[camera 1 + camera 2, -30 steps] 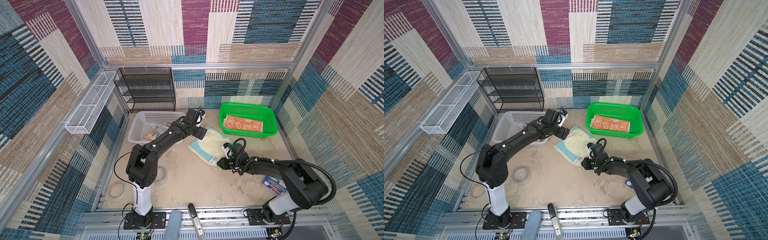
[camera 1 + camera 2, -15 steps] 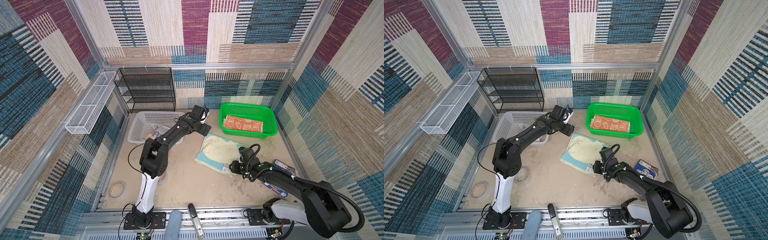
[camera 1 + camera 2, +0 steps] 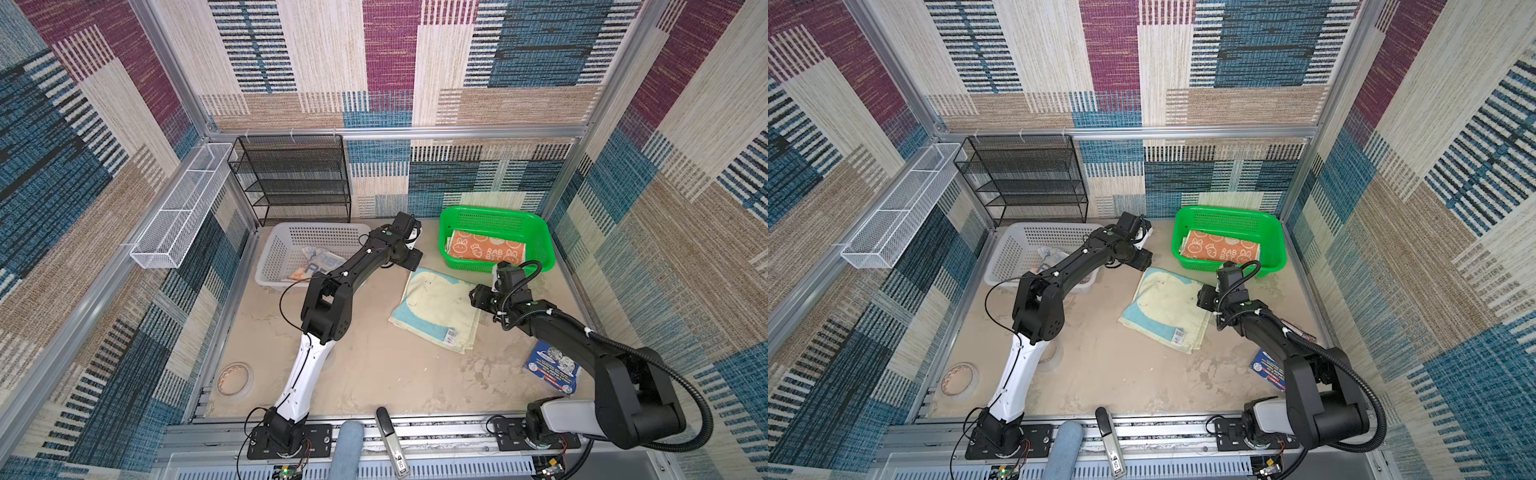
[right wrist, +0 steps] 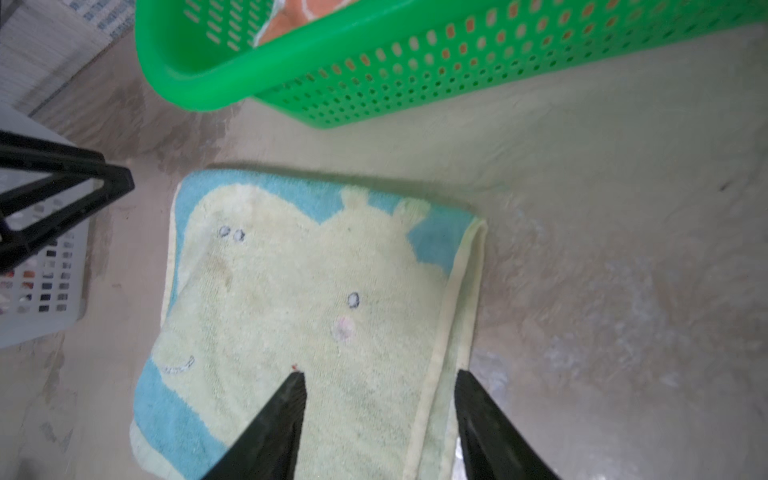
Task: Fold and stack the towels
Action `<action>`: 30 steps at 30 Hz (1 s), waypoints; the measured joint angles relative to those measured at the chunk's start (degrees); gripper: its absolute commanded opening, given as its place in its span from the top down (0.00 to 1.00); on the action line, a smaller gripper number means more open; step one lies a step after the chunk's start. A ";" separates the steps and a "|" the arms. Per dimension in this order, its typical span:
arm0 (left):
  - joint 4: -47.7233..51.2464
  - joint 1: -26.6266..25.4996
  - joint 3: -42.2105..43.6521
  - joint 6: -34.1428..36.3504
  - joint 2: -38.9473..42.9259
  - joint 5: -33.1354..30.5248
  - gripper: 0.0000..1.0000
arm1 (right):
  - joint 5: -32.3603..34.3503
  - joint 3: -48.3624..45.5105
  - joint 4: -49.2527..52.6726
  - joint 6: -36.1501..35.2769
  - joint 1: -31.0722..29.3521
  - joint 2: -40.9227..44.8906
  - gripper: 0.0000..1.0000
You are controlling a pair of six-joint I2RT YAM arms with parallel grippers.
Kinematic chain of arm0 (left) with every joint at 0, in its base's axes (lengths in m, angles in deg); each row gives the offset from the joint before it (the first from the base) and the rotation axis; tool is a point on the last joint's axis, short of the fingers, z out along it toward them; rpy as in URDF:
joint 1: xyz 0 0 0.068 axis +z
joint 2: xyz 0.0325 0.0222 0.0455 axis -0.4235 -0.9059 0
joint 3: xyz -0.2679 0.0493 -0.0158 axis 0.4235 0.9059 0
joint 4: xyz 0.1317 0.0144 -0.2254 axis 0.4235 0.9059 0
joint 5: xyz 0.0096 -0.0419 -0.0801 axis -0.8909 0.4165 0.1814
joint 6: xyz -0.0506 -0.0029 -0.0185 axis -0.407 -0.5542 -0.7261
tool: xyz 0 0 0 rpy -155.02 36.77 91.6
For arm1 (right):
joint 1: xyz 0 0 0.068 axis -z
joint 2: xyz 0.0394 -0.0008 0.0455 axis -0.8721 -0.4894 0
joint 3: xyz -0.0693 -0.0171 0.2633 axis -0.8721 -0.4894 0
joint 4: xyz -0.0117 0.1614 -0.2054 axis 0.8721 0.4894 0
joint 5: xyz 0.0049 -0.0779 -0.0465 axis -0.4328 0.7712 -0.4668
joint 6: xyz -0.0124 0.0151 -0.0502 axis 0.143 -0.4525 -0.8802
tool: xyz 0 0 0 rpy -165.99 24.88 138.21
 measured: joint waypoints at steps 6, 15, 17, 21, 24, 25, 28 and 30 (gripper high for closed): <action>1.11 0.17 -2.27 -1.44 -3.32 2.10 0.46 | 0.39 1.90 -3.26 -2.29 3.76 -5.27 0.40; 1.51 0.63 -4.17 -2.84 -5.64 4.98 0.61 | -1.18 4.28 -7.50 -3.78 6.12 -11.63 0.42; 1.49 0.72 -4.42 -3.10 -5.88 5.75 0.63 | -1.73 4.55 -7.93 -3.98 6.29 -13.25 0.45; 1.53 0.83 -4.66 -4.02 -6.08 6.60 0.69 | -2.25 4.59 -8.94 -4.17 6.38 -15.43 0.51; 1.51 0.87 -5.11 -4.44 -6.14 7.74 0.74 | -3.17 4.59 -9.86 -4.17 6.49 -16.44 0.57; 1.46 0.90 -5.18 -4.48 -6.19 7.82 0.77 | -3.41 4.57 -10.21 -4.17 6.49 -16.72 0.59; 1.44 0.98 -5.35 -4.81 -6.67 8.83 0.84 | -4.15 4.50 -11.30 -4.24 6.47 -17.40 0.66; 1.44 1.01 -5.42 -5.07 -6.99 9.31 0.91 | -4.52 4.61 -12.28 -4.39 6.47 -18.03 0.72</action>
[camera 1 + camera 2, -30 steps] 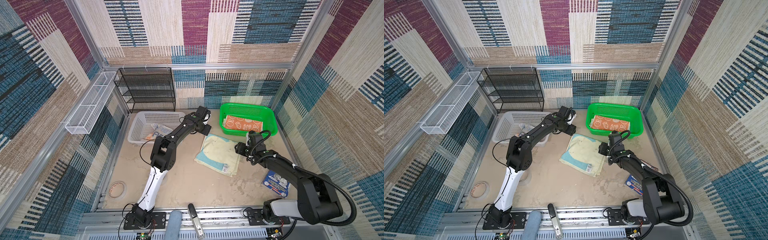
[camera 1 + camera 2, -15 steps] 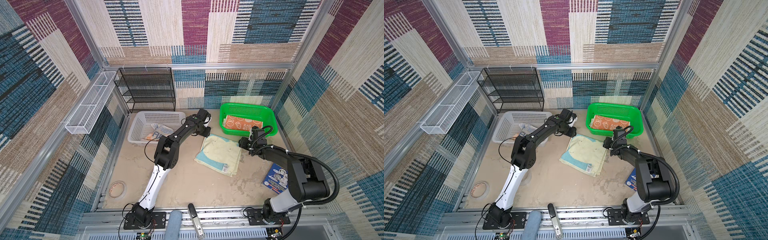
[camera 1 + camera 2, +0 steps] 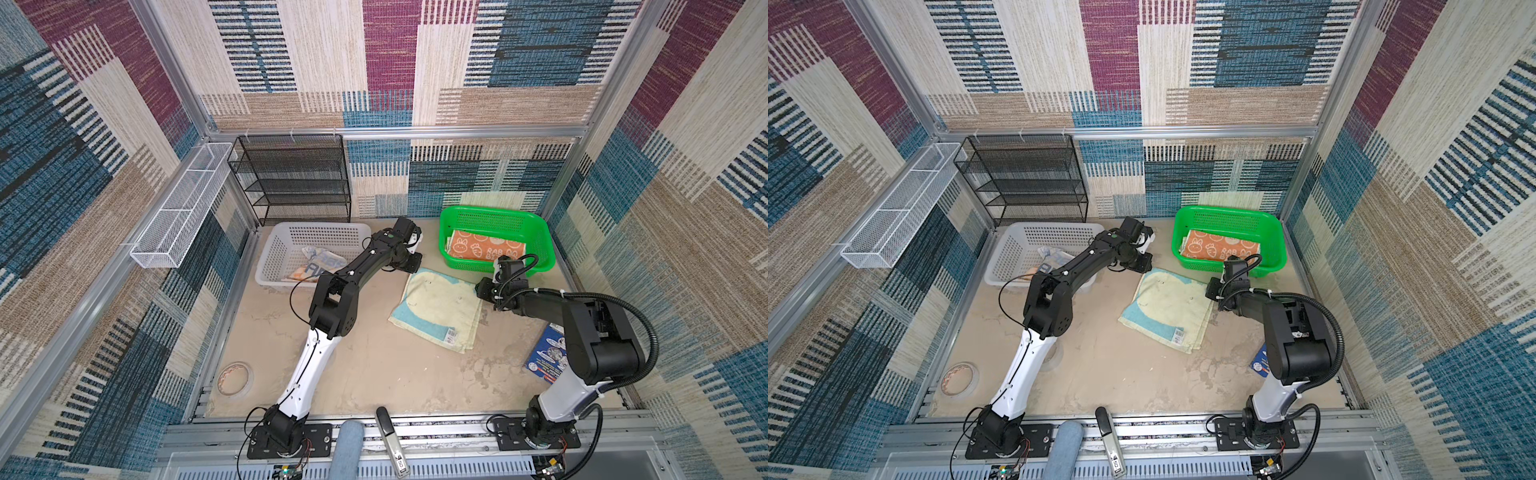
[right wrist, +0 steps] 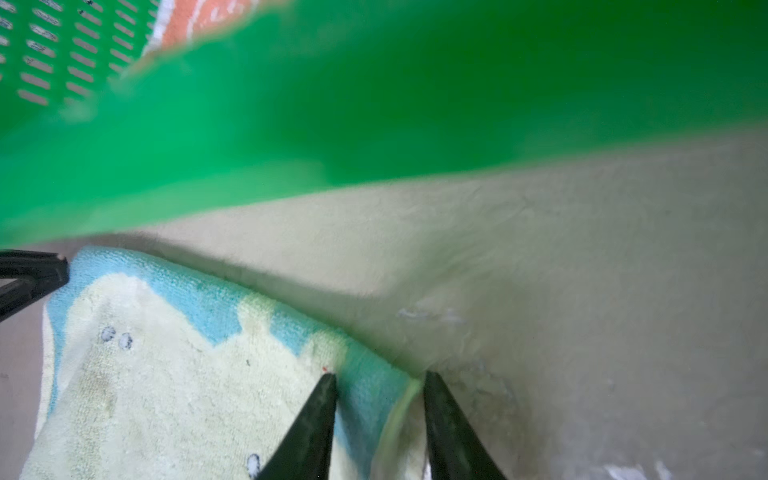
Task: Fold and stack the towels
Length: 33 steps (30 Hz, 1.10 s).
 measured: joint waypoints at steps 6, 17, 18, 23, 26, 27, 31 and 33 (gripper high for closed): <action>-0.04 0.26 -0.09 -0.66 -0.37 1.40 1.00 | -0.26 0.26 -2.71 -0.37 0.00 -1.55 0.99; -6.82 1.46 12.13 -2.69 6.69 1.38 1.00 | -1.62 -3.50 -4.15 -1.16 0.00 2.36 1.00; -7.78 1.60 14.03 -2.80 8.57 1.29 1.00 | -1.66 -3.87 -4.17 -1.51 0.00 3.21 1.00; -13.11 2.40 19.45 -2.82 15.89 1.25 0.86 | -2.86 -4.85 -4.17 -1.92 0.00 6.29 1.00; -14.08 2.84 18.12 -2.99 15.61 1.75 0.54 | -3.78 -5.01 -4.22 -2.10 0.02 6.60 1.00; -14.01 2.93 17.46 -3.30 15.06 2.32 0.49 | -4.13 -5.09 -4.22 -2.12 0.02 6.60 1.00; -14.01 2.84 15.98 -5.35 12.63 4.59 0.43 | -5.05 -5.46 -4.39 -2.14 0.00 6.38 1.00; -13.94 2.64 15.54 -6.75 11.19 5.53 0.42 | -5.38 -5.77 -4.39 -2.14 0.00 6.27 1.00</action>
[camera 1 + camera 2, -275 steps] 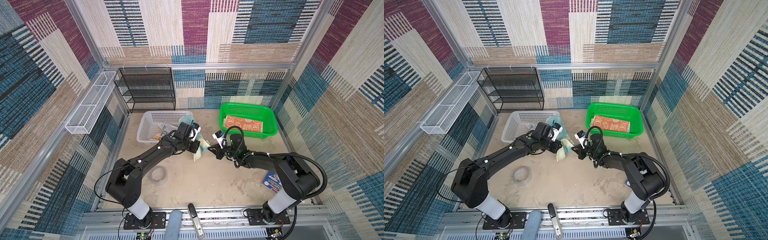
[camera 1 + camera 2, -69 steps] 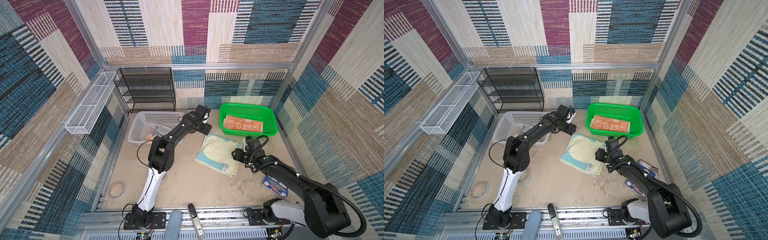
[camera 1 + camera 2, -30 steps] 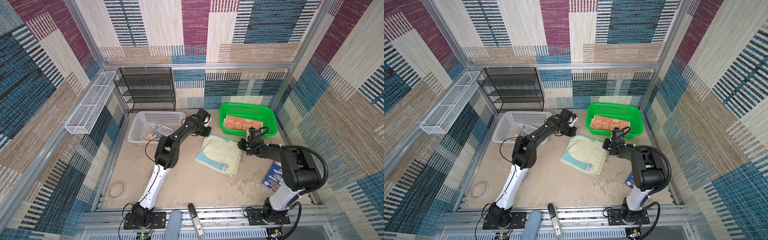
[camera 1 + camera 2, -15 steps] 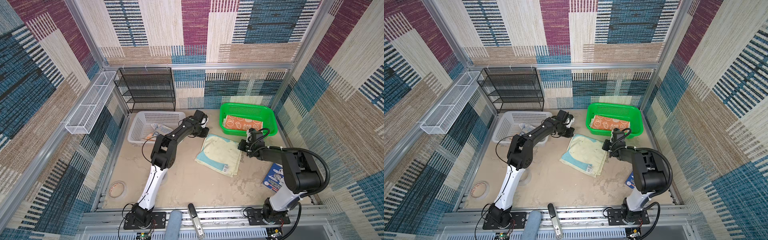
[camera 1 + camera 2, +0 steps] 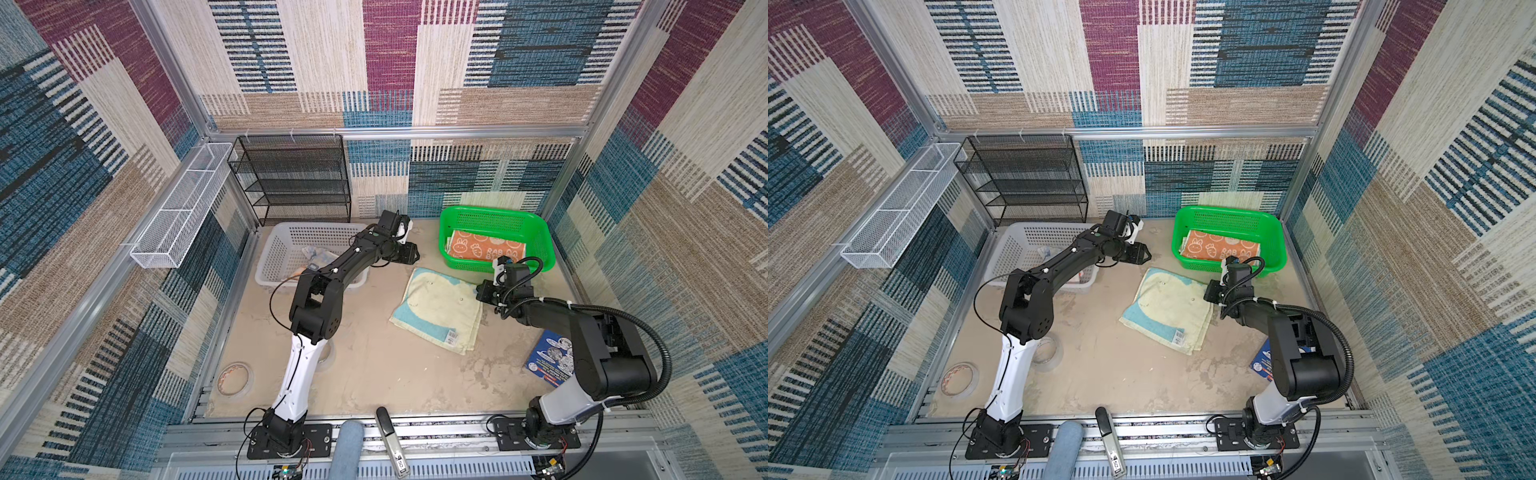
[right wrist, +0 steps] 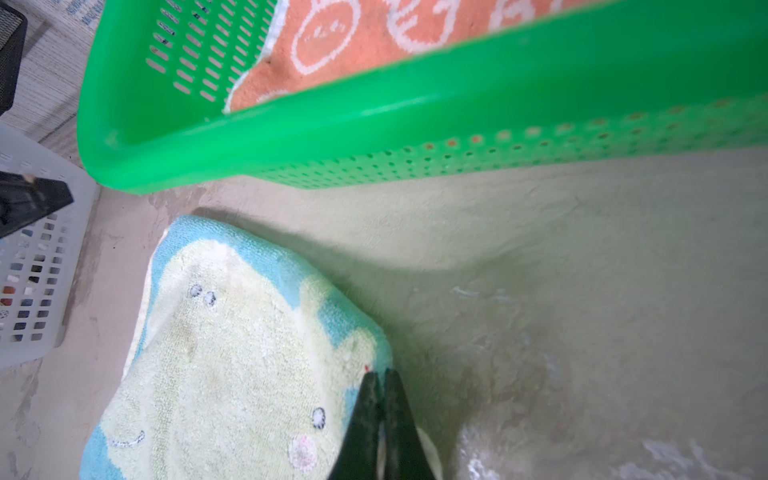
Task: Fold and stack the towels
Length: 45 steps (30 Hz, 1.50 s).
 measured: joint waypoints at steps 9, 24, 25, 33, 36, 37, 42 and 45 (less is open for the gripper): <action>1.11 -0.68 -1.66 -3.37 -4.48 3.45 0.53 | -1.25 -0.39 -0.46 -0.20 -0.11 -0.02 1.00; 1.57 -0.98 -4.11 -5.75 -8.37 6.82 1.00 | -2.16 -0.72 -1.31 -0.17 -0.11 -0.76 1.00; 1.57 -0.81 -4.00 -5.75 -8.17 6.75 1.00 | -2.16 -0.81 -1.33 -0.17 -0.11 -0.72 1.00; -1.51 1.68 6.95 -4.42 2.21 4.85 1.00 | -3.39 -2.62 -2.64 -0.79 -0.15 2.49 1.00; -3.48 3.37 8.50 -3.91 4.94 5.49 1.00 | -5.29 -2.01 -3.39 -1.09 -0.17 3.13 1.00; -3.98 3.85 8.50 -3.74 5.20 6.14 1.00 | -5.81 -1.42 -3.41 -1.31 -0.22 3.13 1.00; -4.85 5.07 8.07 -2.97 5.20 7.08 1.00 | -8.11 2.16 -3.82 -2.64 -0.22 1.49 1.00; -7.04 5.16 10.29 -2.69 6.01 7.52 1.00 | -10.21 2.69 -3.78 -3.13 -0.22 0.83 1.00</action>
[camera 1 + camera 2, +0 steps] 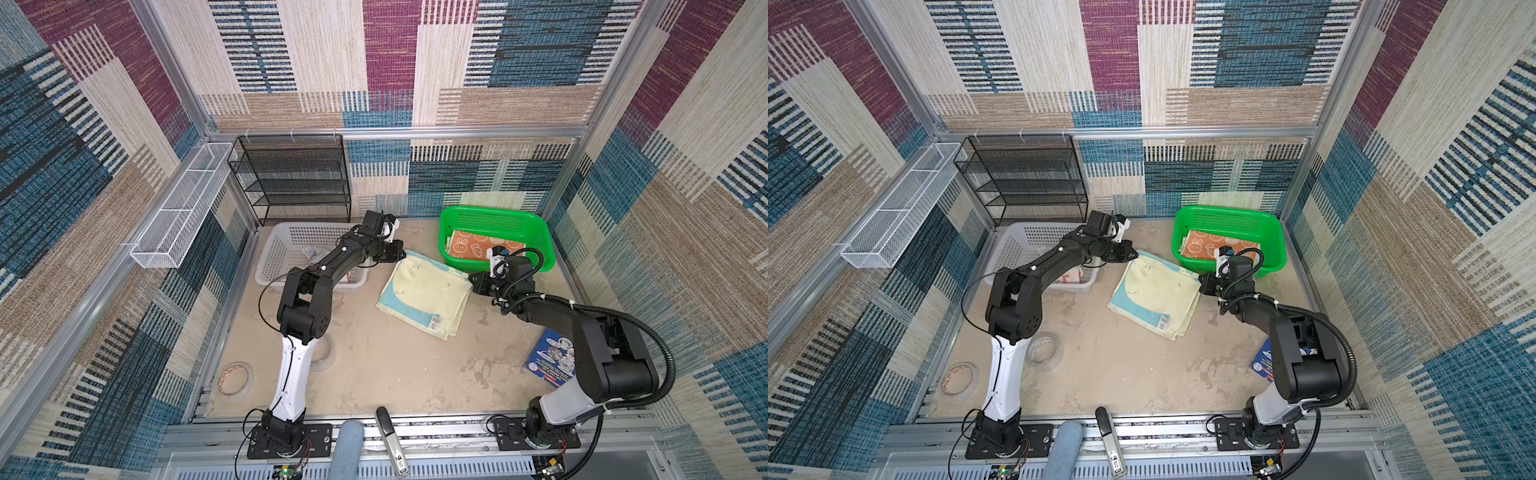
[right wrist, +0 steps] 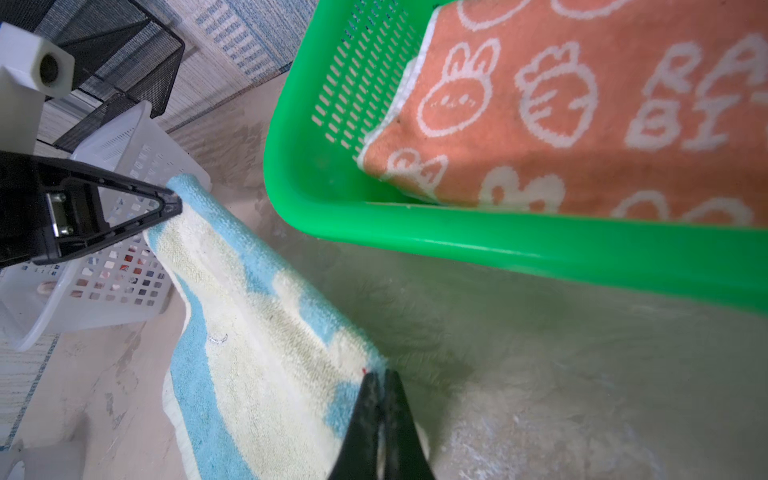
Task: Fold and stack the towels
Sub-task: 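Grasp the far edge with both grippers and fold it toward the robot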
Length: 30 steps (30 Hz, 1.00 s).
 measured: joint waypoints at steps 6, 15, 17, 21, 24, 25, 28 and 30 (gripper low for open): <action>-4.74 0.07 10.80 0.02 7.72 -1.31 1.00 | -3.37 -1.49 1.05 -1.18 -1.95 3.32 1.00; -8.44 0.04 21.62 1.16 16.94 -1.75 1.00 | -5.77 -8.02 5.60 -2.19 -6.84 13.14 1.00; -8.81 -0.11 24.50 1.38 18.38 -2.54 1.00 | -6.03 -9.70 6.36 -1.95 -8.22 15.17 1.00; -10.08 -0.52 31.54 1.86 21.88 -2.67 1.00 | -6.45 -13.84 7.67 -0.70 -9.73 19.50 1.00; -11.19 -0.85 35.47 2.58 23.67 -2.56 1.00 | -6.51 -16.61 8.50 0.59 -10.29 21.44 1.00; -11.56 -0.94 36.48 2.60 23.98 -2.60 1.00 | -6.62 -17.25 8.50 0.85 -10.56 21.68 1.00; -12.74 -1.57 39.41 2.56 24.28 -2.86 1.00 | -7.23 -19.26 8.39 1.86 -11.72 21.66 1.00; -13.38 -1.90 40.92 2.54 24.30 -3.37 1.00 | -7.37 -20.26 8.11 2.62 -12.85 20.87 1.00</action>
